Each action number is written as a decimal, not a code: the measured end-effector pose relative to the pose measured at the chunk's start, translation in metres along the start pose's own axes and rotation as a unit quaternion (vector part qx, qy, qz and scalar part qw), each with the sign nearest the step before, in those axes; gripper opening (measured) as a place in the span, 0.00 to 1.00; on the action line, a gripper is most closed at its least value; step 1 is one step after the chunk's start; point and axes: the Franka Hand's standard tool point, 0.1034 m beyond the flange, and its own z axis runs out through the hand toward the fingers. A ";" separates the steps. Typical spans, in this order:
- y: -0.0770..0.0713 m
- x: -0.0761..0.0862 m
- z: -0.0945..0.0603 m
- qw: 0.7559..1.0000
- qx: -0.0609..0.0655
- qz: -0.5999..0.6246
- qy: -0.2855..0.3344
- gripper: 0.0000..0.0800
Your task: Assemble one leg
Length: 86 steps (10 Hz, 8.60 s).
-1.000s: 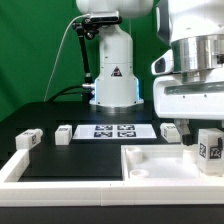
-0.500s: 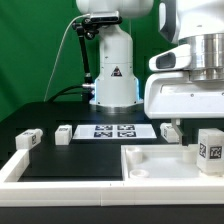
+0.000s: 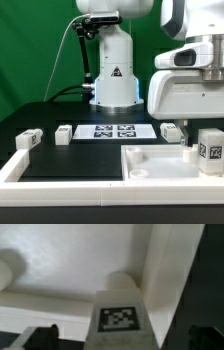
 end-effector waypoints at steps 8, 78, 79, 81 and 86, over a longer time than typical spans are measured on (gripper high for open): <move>-0.001 -0.001 0.001 0.988 -0.002 0.152 0.007 0.36; 0.004 0.011 0.002 0.982 -0.003 0.186 0.041 0.36; 0.008 0.011 0.002 0.978 0.001 0.204 0.041 0.36; 0.011 0.008 0.002 0.932 0.017 0.358 0.054 0.36; 0.014 0.001 0.003 0.793 0.037 0.606 0.056 0.37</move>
Offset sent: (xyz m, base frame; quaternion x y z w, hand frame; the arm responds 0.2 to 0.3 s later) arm 0.0000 0.0000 0.0000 0.0000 0.0000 0.0000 1.0000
